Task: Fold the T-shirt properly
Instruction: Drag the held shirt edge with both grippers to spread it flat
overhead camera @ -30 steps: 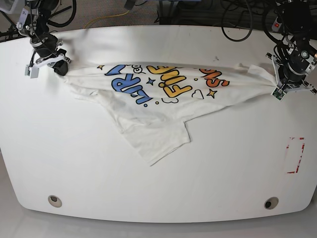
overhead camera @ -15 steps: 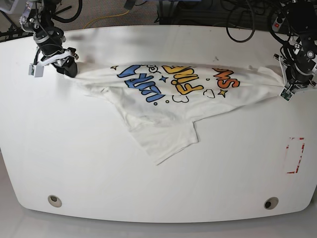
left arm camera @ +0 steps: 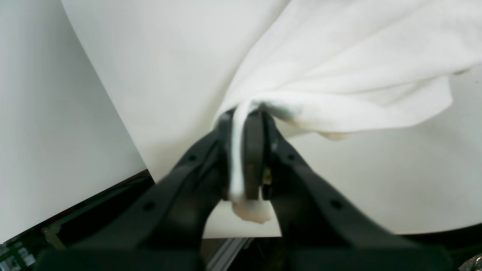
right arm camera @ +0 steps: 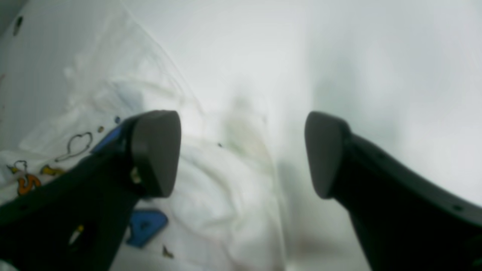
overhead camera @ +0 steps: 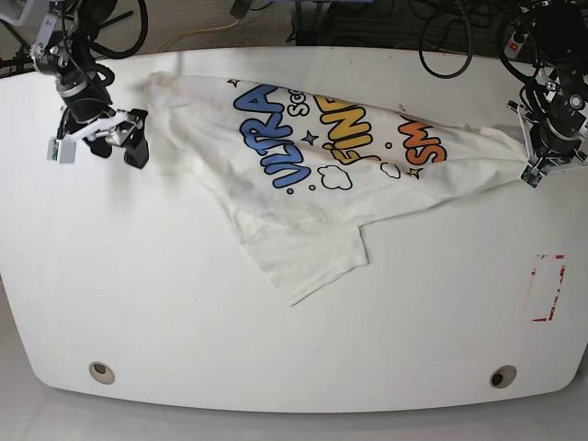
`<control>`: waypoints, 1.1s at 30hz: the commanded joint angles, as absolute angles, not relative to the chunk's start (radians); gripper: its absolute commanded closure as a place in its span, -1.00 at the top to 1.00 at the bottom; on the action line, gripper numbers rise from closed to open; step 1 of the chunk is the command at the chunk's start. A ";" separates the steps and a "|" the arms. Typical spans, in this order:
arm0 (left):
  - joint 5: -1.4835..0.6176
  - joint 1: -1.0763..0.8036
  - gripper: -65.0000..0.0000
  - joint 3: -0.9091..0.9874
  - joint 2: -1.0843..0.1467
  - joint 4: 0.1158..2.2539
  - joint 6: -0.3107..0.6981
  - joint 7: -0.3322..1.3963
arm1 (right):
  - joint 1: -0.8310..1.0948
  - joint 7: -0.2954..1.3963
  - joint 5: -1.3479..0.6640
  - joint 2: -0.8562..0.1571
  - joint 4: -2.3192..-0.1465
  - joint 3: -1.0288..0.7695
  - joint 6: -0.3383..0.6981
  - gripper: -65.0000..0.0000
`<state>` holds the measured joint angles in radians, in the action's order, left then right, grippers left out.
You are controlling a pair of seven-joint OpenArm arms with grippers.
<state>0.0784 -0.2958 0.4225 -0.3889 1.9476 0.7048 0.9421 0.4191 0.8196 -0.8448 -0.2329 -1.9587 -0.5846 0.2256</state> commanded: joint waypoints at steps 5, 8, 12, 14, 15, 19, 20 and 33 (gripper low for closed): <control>0.084 -0.288 -1.00 0.429 -0.407 1.962 0.698 0.934 | 0.209 0.860 -0.862 -0.285 -1.847 -0.450 0.234 0.53; 0.082 -0.288 -1.00 0.429 -0.407 1.962 0.698 0.934 | 0.117 0.860 -0.860 -0.291 -1.733 -0.372 0.236 0.53; 0.082 -0.288 -1.00 0.429 -0.407 1.962 0.698 0.934 | -0.001 0.858 -0.858 -0.309 -1.578 -0.260 0.248 0.53; 0.081 -0.288 -1.00 0.429 -0.406 1.963 0.698 0.934 | -0.053 0.857 -0.858 -0.311 -1.509 -0.206 0.248 0.53; 0.081 -0.288 -1.00 0.429 -0.406 1.963 0.698 0.934 | -0.077 0.857 -0.858 -0.311 -1.478 -0.182 0.248 0.53; 0.081 -0.286 -1.00 0.429 -0.406 1.963 0.698 0.934 | -0.153 0.848 -0.858 -0.311 -1.377 -0.119 0.248 0.52; 0.081 -0.286 -1.00 0.429 -0.406 1.963 0.698 0.934 | -0.168 0.835 -0.858 -0.311 -1.356 -0.097 0.248 0.52; 0.081 -0.286 -1.00 0.429 -0.406 1.963 0.698 0.934 | -0.229 0.730 -0.858 -0.308 -1.210 0.156 0.240 0.52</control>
<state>0.0746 -0.2932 0.4217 -0.3885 1.9472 0.7044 0.9413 -0.2153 0.7174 -0.8555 -0.3016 -1.2015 0.1455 0.2436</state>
